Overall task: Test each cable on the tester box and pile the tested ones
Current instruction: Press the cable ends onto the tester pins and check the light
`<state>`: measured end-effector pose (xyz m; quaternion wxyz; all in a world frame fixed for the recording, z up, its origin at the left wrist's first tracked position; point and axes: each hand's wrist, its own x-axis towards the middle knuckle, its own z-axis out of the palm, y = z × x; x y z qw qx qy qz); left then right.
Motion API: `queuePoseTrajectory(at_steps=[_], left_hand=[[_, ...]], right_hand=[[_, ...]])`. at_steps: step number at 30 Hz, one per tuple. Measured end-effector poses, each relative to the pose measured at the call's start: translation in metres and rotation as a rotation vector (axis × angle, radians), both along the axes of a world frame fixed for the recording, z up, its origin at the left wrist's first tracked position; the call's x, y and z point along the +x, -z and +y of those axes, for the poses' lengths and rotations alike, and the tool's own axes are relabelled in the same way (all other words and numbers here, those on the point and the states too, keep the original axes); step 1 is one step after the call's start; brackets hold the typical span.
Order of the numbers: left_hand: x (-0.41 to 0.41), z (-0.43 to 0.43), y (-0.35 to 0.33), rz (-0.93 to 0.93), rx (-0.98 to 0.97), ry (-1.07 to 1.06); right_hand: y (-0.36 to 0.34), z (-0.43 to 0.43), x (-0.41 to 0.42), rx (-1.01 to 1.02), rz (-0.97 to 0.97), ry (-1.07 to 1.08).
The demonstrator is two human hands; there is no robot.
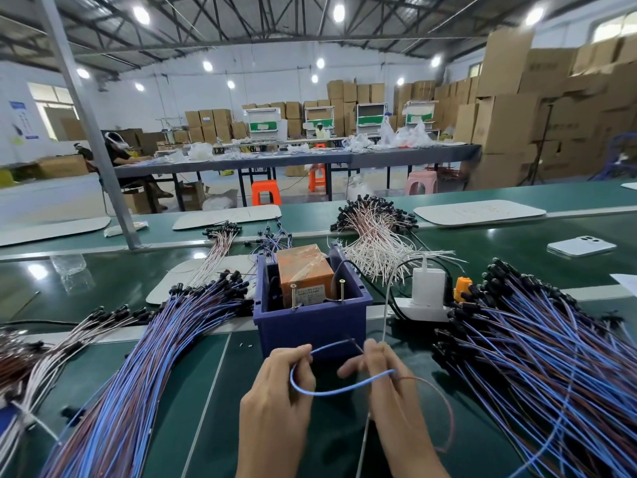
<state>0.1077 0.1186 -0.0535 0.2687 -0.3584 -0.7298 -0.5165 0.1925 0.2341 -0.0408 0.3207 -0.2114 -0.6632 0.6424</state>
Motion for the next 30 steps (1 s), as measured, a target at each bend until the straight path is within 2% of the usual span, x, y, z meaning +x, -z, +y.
queuePoseTrajectory(at_steps=[3, 8, 13, 19, 30], left_hand=[[-0.008, 0.001, 0.01, -0.146, 0.049, -0.008], [-0.012, 0.005, 0.009, -0.256, 0.107, -0.004], [-0.021, 0.007, 0.011, -0.231, 0.155, -0.058], [-0.026, 0.007, 0.004, -0.303, 0.189, -0.133], [-0.03, 0.004, 0.0, -0.204, 0.174, -0.247]], right_hand=[[0.01, 0.003, -0.003, 0.155, 0.099, 0.103], [0.012, 0.001, -0.013, 0.305, 0.141, 0.221], [0.011, 0.004, -0.024, 0.363, 0.095, 0.313], [0.013, 0.014, -0.035, 0.389, 0.061, 0.43], [0.012, 0.02, -0.043, 0.373, 0.045, 0.405]])
